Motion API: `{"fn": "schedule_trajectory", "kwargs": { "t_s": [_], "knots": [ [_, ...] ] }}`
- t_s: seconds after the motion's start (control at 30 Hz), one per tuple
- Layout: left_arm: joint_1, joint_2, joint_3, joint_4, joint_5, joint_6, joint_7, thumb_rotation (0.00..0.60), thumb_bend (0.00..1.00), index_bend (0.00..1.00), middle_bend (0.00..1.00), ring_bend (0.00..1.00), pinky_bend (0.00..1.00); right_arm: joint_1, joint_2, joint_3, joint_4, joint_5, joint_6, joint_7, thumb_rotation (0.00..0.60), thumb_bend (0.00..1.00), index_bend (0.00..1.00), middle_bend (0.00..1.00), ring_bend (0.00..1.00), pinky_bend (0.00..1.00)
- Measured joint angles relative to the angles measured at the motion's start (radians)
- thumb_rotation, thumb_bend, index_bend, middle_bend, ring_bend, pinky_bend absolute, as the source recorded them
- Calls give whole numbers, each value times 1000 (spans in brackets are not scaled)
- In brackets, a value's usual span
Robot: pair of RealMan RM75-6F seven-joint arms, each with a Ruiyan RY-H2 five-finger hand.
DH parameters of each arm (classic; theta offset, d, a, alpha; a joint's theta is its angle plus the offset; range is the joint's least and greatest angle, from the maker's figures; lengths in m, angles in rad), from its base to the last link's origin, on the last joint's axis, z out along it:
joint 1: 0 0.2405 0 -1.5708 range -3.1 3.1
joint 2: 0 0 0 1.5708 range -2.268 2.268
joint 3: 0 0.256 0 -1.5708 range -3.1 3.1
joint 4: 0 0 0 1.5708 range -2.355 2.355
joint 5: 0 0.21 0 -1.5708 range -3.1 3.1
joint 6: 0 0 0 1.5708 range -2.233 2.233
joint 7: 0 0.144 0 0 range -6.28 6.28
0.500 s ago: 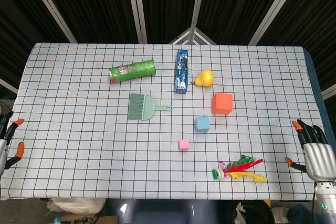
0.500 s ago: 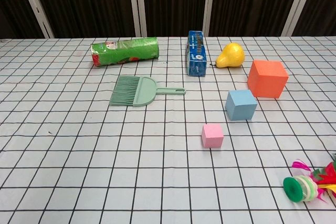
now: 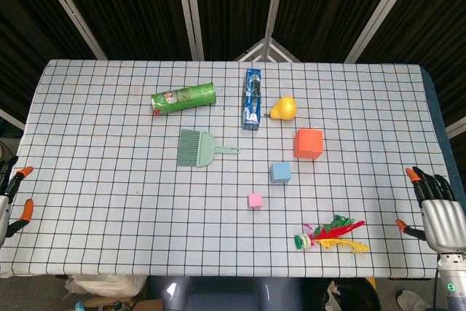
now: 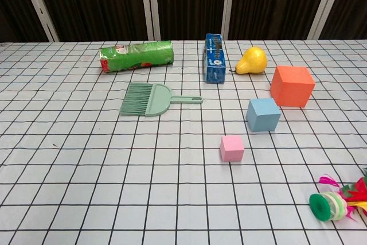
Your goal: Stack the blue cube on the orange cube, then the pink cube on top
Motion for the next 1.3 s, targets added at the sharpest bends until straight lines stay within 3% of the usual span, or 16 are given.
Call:
{"fn": "schedule_trajectory", "kwargs": {
  "t_s": [0.5,0.6,0.7,0.77,0.87,0.93,1.1,1.3],
  "knots": [
    [0,-8,4,-14,-5,-9,42,600,536,170,11,0,0,14,-4,-7,11,-9,-28,12,600,152,25,98,148,95],
    [1,-8,5,-16,1,-5,42,600,536,170,11,0,0,18,-8,-4,14,-14,-25,14,600,153,58,119,229,113],
    [3,-4,8,-17,1,-8,34,600,536,170,12,0,0,25,-21,5,22,-32,-6,12,600,152,150,350,472,358],
    [3,-3,7,-17,-5,-11,34,600,536,170,12,0,0,40,-31,17,25,-47,2,19,600,152,228,625,669,562],
    [0,-2,5,-18,-10,-18,32,600,536,170,12,0,0,67,-40,38,17,-66,5,60,600,152,287,878,835,682],
    [-2,-3,3,-18,-12,-21,33,600,537,170,11,0,0,101,-41,53,-1,-77,-6,97,600,151,294,963,894,736],
    [-5,-2,4,-18,-14,-30,38,600,536,170,11,0,0,156,-27,71,-75,-73,-84,62,600,152,295,1000,962,812],
    [-2,2,2,-15,-15,-24,27,600,536,170,11,0,0,241,7,75,-235,20,-309,-113,600,151,295,1000,976,826]
  ]
}}
